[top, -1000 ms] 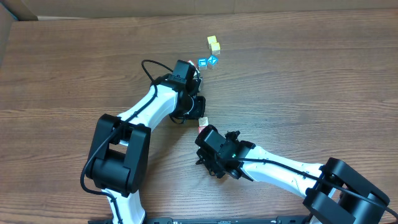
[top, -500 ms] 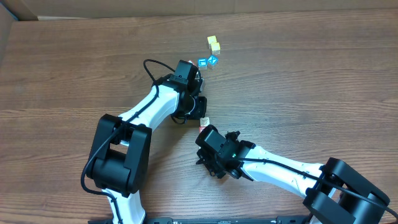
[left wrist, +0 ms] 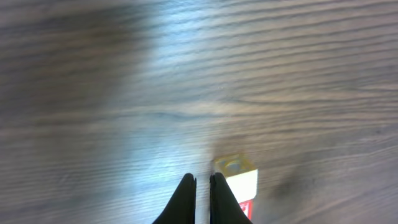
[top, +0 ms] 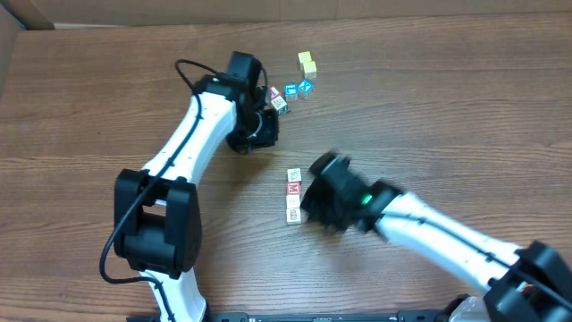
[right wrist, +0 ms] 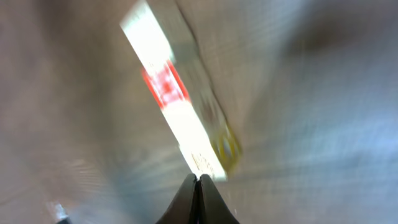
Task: Flip 4 blocks
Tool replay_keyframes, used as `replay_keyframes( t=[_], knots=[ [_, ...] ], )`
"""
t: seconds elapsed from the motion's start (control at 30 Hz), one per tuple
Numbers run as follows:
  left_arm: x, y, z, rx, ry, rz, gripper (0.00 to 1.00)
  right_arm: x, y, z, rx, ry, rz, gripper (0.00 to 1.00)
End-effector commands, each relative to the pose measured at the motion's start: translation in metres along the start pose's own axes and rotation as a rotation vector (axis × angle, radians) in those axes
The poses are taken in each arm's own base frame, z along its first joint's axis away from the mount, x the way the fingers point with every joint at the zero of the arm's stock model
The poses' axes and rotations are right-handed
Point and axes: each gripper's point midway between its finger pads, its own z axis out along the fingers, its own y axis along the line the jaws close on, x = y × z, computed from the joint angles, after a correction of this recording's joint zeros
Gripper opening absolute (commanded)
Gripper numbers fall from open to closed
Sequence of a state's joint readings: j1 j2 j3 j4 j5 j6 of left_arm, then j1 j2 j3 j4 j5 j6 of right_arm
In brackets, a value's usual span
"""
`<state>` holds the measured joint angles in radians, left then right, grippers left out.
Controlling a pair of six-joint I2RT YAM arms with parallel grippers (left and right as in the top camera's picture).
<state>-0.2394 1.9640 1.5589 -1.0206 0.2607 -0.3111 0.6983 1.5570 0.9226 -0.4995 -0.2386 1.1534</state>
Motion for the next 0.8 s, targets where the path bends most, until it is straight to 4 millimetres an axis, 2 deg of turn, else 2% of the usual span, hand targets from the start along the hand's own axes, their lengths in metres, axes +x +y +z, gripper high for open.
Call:
replay_keyframes(
  t=[0.0, 0.1, 0.23, 0.37, 0.53, 0.77],
  knots=[
    [0.003, 0.017, -0.005, -0.017, 0.036, -0.062, 0.04, -0.032, 0.006, -0.019, -0.094, 0.033, -0.153, 0.04],
    [0.023, 0.025, 0.001, -0.036, 0.108, -0.074, 0.04, -0.062, -0.004, -0.019, -0.087, -0.027, -0.166, 0.04],
    [0.045, 0.029, 0.020, -0.054, 0.166, -0.068, 0.04, -0.081, -0.003, -0.008, -0.081, -0.094, -0.186, 0.04],
    [0.060, 0.035, 0.044, -0.061, 0.182, -0.075, 0.04, -0.083, 0.005, 0.014, -0.101, -0.099, -0.217, 0.04],
    [0.067, 0.042, 0.062, -0.056, 0.173, -0.093, 0.04, -0.075, 0.002, 0.044, -0.088, -0.066, -0.242, 0.04],
    [0.072, 0.029, 0.074, 0.014, 0.169, -0.074, 0.04, -0.071, 0.013, 0.051, -0.119, -0.075, -0.296, 0.04]
  ],
)
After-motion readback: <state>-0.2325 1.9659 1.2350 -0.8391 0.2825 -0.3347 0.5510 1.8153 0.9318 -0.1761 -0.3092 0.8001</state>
